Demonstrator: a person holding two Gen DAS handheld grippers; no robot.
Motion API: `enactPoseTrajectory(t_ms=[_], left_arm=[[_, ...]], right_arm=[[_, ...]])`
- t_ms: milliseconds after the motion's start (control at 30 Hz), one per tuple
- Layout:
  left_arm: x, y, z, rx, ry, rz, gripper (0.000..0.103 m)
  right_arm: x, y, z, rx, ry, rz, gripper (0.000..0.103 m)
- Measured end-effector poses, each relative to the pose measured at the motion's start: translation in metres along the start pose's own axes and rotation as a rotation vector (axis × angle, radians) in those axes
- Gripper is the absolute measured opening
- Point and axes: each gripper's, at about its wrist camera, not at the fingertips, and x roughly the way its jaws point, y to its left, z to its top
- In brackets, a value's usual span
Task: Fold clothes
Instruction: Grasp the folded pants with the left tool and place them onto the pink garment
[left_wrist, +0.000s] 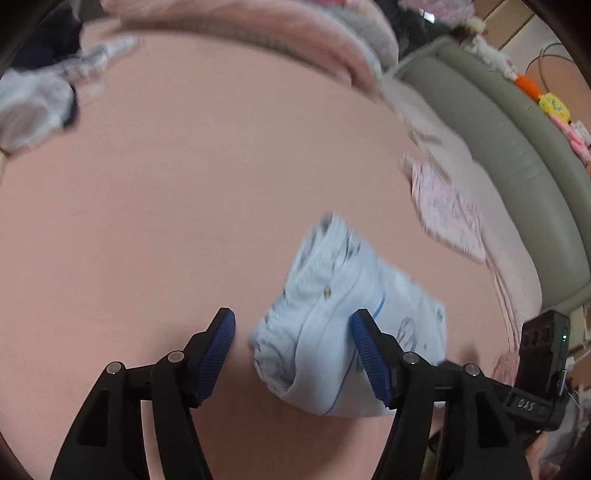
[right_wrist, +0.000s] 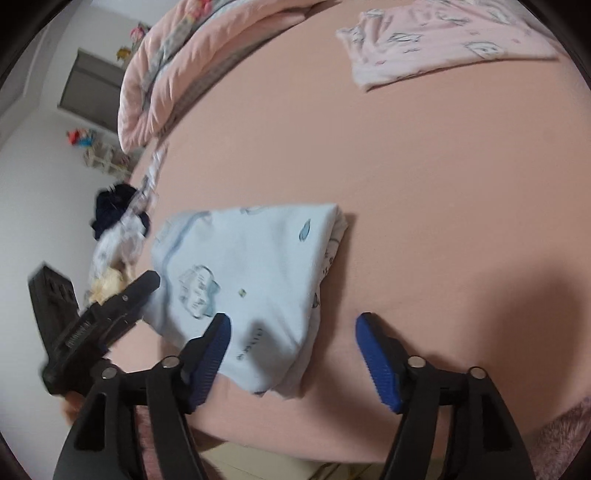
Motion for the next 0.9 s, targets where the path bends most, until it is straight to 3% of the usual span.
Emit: enactPoseTrajectory(t_ms=[100, 133, 167, 200, 233, 267, 367, 567, 800, 900], left_arm=[[0.01, -0.007, -0.006, 0.029, 0.014, -0.003, 0.062], [0.01, -0.01, -0.008, 0.031, 0.005, -0.001, 0.043], [0.011, -0.014, -0.009, 0.015, 0.005, -0.01, 0.037], [0.008, -0.02, -0.01, 0.014, -0.015, 0.022, 0.033], [0.005, -0.027, -0.011, 0.018, -0.03, 0.04, 0.028], [0.003, -0.032, -0.011, 0.019, -0.045, 0.054, 0.024], [-0.012, -0.041, -0.005, -0.032, -0.075, -0.01, 0.02], [-0.02, -0.102, 0.024, 0.068, -0.104, -0.081, 0.02], [0.029, -0.196, 0.088, 0.143, -0.122, -0.168, 0.02], [0.057, -0.229, 0.105, 0.134, -0.114, -0.178, 0.02]], right_arm=[[0.003, 0.012, -0.003, -0.086, -0.019, -0.062, 0.07], [0.003, 0.017, -0.003, -0.109, -0.014, -0.104, 0.063], [0.002, 0.023, -0.003, -0.129, -0.009, -0.147, 0.039], [0.001, 0.026, -0.002, -0.117, -0.001, -0.113, 0.02], [0.0, 0.028, 0.0, -0.101, 0.007, -0.069, 0.017], [-0.001, 0.029, 0.0, -0.11, 0.003, -0.078, 0.015], [-0.011, 0.028, 0.014, -0.123, -0.015, -0.077, 0.013], [-0.062, 0.009, 0.071, -0.158, -0.098, -0.08, 0.013], [-0.124, -0.043, 0.156, -0.15, -0.197, -0.15, 0.013], [-0.141, -0.073, 0.197, -0.118, -0.199, -0.185, 0.013]])
